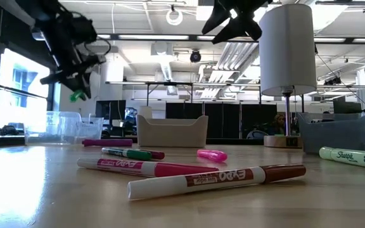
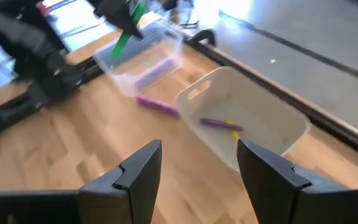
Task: Pick & Place Markers
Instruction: Put the green highlighter into the transparent bin, then put the brown marker into the black bin
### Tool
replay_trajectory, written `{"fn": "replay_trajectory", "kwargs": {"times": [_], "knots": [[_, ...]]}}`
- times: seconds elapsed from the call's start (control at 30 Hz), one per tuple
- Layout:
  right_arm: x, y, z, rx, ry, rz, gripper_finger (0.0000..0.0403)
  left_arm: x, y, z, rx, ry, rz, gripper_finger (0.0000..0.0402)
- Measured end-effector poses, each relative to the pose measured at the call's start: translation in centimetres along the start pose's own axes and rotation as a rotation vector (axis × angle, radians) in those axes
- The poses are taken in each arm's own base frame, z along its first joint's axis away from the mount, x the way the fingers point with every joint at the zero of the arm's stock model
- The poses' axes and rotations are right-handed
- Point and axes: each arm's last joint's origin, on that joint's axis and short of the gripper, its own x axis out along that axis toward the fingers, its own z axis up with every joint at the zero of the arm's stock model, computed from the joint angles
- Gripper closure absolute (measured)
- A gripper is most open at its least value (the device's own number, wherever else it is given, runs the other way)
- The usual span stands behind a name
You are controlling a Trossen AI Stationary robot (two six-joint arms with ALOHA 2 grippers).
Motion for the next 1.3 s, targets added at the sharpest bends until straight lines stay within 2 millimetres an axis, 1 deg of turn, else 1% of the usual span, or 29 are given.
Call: {"fn": "replay_trajectory", "kwargs": {"times": [0.13, 0.23, 0.37, 0.47, 0.87, 1.1, 1.3], "knots": [[0.1, -0.4, 0.3, 0.064, -0.044, -0.056, 0.0203, 1.8, 2.0, 1.1, 0.004, 0.079, 0.063, 0.0349], [0.1, -0.4, 0.5, 0.102, -0.066, -0.075, 0.0203, 3.0, 2.9, 1.5, 0.028, 0.128, 0.102, 0.0341], [0.1, -0.4, 0.6, 0.112, -0.095, -0.095, 0.0203, 4.2, 3.3, 1.9, 0.051, 0.15, 0.117, 0.0316], [0.1, -0.3, 0.7, 0.119, -0.101, -0.081, 0.0203, 4.7, 3.4, 2.0, 0.059, 0.154, 0.129, 0.0309], [0.1, -0.3, 0.8, 0.091, -0.097, -0.067, 0.0203, 4.8, 3.4, 2.1, 0.048, 0.146, 0.124, 0.0304], [0.1, 0.1, 0.6, 0.043, -0.036, 0.04, 0.0207, 4.8, 3.4, 2.1, 0.015, 0.146, 0.137, 0.0303], [0.1, 0.2, 0.5, 0.016, -0.013, 0.076, 0.0208, 4.8, 3.4, 2.1, 0.02, 0.144, 0.14, 0.0302]]}}
